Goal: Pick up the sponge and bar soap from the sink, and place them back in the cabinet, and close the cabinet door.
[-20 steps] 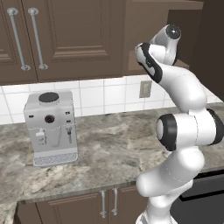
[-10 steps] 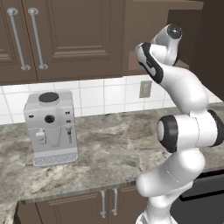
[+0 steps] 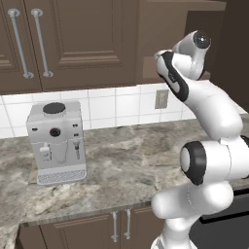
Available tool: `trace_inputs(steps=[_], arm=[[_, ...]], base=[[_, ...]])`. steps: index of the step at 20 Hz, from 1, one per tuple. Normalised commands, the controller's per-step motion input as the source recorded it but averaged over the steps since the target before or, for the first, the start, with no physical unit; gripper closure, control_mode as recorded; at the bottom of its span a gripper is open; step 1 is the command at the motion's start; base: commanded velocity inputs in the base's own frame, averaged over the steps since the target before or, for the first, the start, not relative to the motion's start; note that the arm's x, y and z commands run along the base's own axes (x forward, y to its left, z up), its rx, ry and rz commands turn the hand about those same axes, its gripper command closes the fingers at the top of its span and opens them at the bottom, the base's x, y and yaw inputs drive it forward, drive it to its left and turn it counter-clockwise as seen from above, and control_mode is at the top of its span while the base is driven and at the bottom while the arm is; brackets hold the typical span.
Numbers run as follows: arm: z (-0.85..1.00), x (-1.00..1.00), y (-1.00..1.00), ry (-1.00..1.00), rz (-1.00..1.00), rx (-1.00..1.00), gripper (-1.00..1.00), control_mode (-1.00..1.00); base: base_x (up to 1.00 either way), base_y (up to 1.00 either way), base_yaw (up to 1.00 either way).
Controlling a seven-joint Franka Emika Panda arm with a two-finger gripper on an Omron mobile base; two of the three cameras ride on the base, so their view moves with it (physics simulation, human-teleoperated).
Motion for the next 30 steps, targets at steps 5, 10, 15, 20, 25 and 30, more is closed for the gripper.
trace_inputs(steps=[5,10,15,20,25,30], arm=[[-0.01,-0.50,0.00,-0.12,0.00,0.00,-1.00,-1.00],[0.00,-0.55,0.00,-0.11,0.00,0.00,-1.00,-1.00],[0.00,-0.58,0.00,-0.08,0.00,0.00,-1.00,-1.00],[0.00,-0.68,0.00,-0.02,0.00,0.00,-1.00,-1.00],[0.00,-0.67,0.00,0.00,0.00,0.00,-1.00,-1.00],[0.00,-0.54,0.00,0.00,0.00,0.00,-1.00,-1.00]], base=[[0.00,0.00,0.00],[0.00,0.00,0.00],[0.00,0.00,0.00],[0.00,0.00,0.00],[0.00,0.00,0.00],[0.00,0.00,0.00]])
